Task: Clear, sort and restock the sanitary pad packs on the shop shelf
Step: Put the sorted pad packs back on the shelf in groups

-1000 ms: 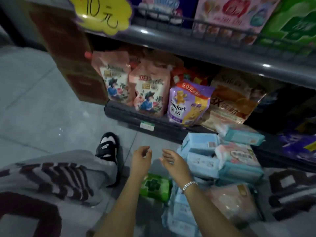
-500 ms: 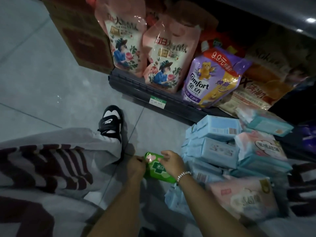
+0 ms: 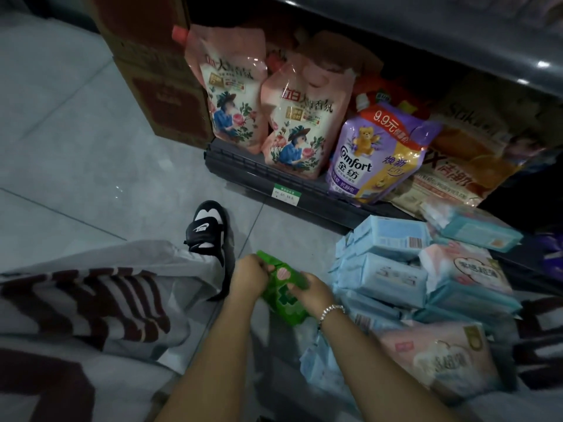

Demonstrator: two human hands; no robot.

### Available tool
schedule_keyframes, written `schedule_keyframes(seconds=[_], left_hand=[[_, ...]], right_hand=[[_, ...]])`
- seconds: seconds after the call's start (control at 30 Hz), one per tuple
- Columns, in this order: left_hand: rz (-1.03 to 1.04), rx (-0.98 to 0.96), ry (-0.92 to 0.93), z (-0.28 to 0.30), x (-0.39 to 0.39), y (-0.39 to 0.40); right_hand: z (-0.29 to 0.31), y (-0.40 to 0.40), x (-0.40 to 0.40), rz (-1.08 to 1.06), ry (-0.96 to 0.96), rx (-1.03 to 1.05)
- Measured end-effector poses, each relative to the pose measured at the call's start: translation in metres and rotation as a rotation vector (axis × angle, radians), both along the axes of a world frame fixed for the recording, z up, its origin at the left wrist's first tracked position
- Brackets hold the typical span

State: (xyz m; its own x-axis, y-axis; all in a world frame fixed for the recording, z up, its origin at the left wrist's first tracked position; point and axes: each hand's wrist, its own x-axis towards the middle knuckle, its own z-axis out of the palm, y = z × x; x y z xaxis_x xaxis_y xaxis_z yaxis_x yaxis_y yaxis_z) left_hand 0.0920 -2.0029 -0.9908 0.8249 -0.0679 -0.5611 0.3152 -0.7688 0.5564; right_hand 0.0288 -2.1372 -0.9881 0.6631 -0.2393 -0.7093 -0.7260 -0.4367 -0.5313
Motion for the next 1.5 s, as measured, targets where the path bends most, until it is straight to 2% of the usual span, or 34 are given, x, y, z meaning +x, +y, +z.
schedule_keyframes(seconds=[0.13,0.3,0.47,0.57,0.7,0.8,0.9,1.03,1.17,1.37,1.5], left_hand=[[-0.001,-0.042,-0.135,0.049,0.018,0.014],[0.167,-0.249,-0.268,0.109,0.029,0.033],[0.312,-0.485,-0.293,0.155,0.032,0.03],[0.271,-0.561,-0.353,0.196,0.021,0.014],[0.146,-0.682,-0.449,0.254,-0.005,-0.012],[-0.012,-0.753,-0.512,0.29,-0.018,-0.029],[-0.168,-0.837,-0.482,0.317,-0.019,-0.05],[-0.33,-0.772,-0.637,0.352,-0.013,-0.095],[-0.35,-0.819,-0.673,0.38,-0.006,-0.142],[-0.213,-0.895,-0.682,0.416,0.004,-0.209],[-0.243,-0.925,-0.677,0.439,0.015,-0.245]], right_hand=[[0.022,0.002,0.004,-0.171,-0.15,0.08],[0.067,-0.006,0.011,-0.311,-0.365,0.168],[0.117,-0.026,0.015,-0.297,-0.51,0.213],[0.148,-0.039,0.014,-0.364,-0.595,0.198],[0.198,-0.063,0.005,-0.503,-0.75,0.283],[0.233,-0.084,-0.008,-0.531,-0.837,0.265],[0.269,-0.107,-0.023,-0.572,-0.923,0.316],[0.32,-0.135,-0.043,-0.599,-1.095,0.407],[0.358,-0.17,-0.056,-0.538,-1.195,0.424],[0.395,-0.223,-0.047,-0.556,-1.294,0.244],[0.423,-0.26,-0.031,-0.563,-1.367,0.101]])
